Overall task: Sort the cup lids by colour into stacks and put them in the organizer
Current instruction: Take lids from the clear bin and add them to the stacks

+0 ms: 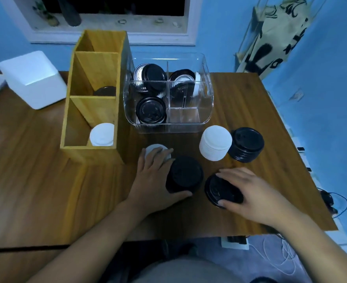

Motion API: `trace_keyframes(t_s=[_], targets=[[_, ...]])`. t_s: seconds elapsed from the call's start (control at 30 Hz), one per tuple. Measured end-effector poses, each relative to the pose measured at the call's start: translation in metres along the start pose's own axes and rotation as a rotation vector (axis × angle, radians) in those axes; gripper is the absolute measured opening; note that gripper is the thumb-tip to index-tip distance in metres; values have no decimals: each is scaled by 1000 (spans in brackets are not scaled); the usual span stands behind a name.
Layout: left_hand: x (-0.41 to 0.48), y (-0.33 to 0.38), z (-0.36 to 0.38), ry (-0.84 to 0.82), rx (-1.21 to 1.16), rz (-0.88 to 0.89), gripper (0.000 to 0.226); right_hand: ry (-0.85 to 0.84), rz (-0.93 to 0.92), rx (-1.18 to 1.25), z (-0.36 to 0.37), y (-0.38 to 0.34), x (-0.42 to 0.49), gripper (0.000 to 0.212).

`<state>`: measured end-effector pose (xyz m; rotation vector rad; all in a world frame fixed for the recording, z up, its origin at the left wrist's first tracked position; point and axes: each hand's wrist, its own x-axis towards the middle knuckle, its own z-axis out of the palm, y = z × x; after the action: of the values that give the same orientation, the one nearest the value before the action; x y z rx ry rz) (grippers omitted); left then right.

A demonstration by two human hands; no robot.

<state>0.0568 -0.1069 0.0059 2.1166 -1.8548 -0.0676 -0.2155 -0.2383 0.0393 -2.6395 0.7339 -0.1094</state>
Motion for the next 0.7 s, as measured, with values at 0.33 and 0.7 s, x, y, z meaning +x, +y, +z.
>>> trace_keyframes(t_s=[0.33,0.7], targets=[[-1,0,0,16,-6,6,99,308,90,277,-7,-38,4,70],[-1,-5,9,61,-16,41,99,175,48,103,14,-74,62,76]])
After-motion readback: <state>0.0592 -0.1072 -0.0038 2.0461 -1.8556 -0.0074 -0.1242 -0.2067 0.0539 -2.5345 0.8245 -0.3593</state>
